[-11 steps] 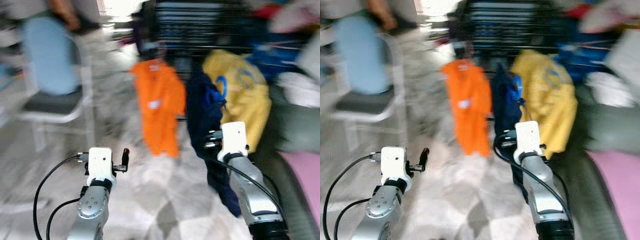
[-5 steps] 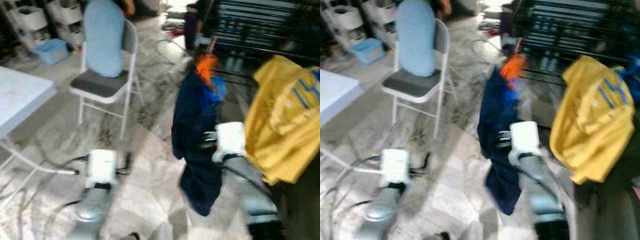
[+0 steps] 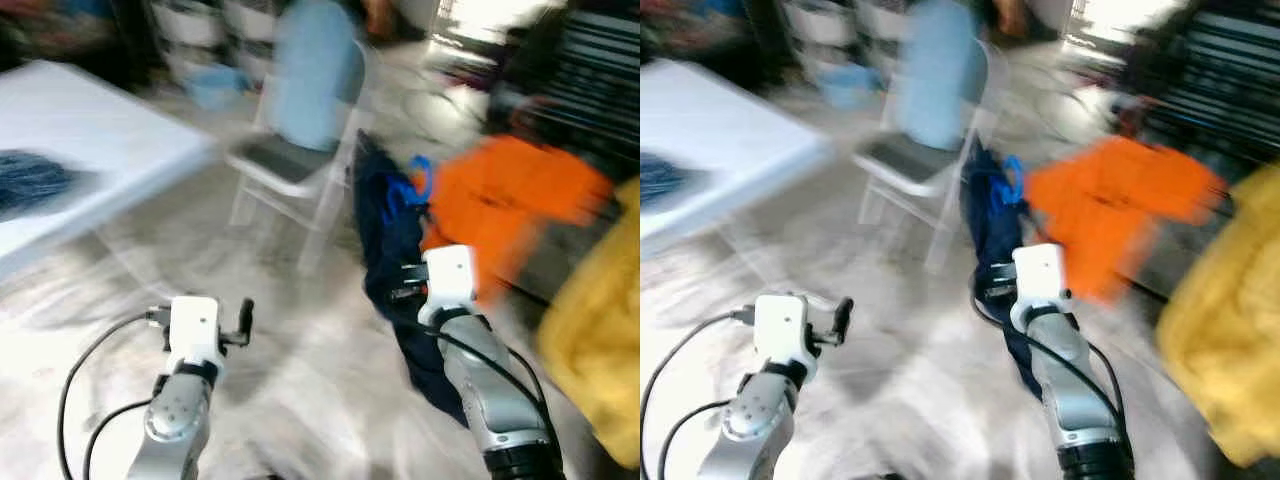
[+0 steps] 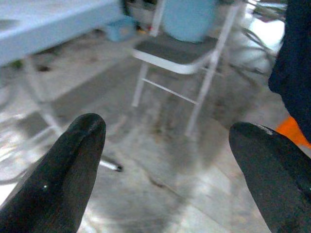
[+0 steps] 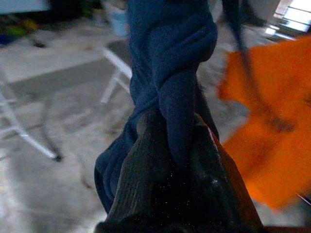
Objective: Hang hanger
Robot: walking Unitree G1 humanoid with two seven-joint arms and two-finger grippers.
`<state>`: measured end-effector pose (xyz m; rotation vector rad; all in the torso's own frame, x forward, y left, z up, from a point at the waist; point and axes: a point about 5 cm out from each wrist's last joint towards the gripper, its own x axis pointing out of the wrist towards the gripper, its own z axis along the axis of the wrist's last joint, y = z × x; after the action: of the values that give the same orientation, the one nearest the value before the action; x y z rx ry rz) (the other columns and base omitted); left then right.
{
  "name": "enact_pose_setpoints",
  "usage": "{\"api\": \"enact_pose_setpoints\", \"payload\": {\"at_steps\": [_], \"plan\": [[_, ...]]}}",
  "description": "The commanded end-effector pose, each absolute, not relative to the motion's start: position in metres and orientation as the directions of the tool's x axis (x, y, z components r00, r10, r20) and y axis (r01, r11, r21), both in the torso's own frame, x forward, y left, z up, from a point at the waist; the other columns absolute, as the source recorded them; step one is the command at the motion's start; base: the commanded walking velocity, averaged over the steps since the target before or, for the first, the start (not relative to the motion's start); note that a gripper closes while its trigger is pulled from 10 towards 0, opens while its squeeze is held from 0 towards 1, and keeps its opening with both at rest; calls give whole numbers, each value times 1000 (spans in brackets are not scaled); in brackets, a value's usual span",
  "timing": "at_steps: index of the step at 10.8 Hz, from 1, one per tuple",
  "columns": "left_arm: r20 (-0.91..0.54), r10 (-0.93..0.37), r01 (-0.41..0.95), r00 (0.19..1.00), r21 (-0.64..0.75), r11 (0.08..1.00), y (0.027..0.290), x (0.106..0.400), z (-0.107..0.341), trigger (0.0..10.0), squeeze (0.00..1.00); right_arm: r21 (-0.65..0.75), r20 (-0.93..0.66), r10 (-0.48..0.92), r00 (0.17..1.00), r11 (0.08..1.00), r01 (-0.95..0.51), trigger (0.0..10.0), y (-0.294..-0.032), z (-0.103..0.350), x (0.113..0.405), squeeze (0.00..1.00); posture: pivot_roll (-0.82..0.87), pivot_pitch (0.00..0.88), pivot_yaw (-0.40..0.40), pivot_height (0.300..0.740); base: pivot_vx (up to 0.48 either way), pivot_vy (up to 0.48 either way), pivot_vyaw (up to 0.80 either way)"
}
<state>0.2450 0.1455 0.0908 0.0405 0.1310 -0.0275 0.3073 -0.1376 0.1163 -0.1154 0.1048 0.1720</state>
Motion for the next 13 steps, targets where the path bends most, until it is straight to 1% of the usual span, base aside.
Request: {"api": "enact_pose_setpoints", "payload": {"at_steps": [1,3,4,7,13], "plan": [[-137,-32,37,990,32,999,142,243,90,10000,0,-111,-61,162,985,979,-168,10000,-142,128,309,0,-7,73,-13,740,0,0,800],[-146,-33,40,989,40,998,141,243,89,10000,0,-99,-43,158,987,982,-161,10000,-142,130,309,0,-6,74,-14,740,0,0,800],[-147,-34,39,989,34,999,141,243,88,10000,0,-93,-41,161,986,982,-165,10000,-142,131,309,0,-9,75,-14,740,0,0,406],[-151,-32,37,988,35,999,141,245,88,10000,0,-84,-41,166,985,982,-169,10000,-141,130,310,0,-8,75,-12,740,0,0,0],[-162,-45,50,986,31,998,138,245,88,10000,0,-77,-45,181,982,980,-184,10000,-138,129,310,0,-8,73,-13,740,-302,0,0]]}}
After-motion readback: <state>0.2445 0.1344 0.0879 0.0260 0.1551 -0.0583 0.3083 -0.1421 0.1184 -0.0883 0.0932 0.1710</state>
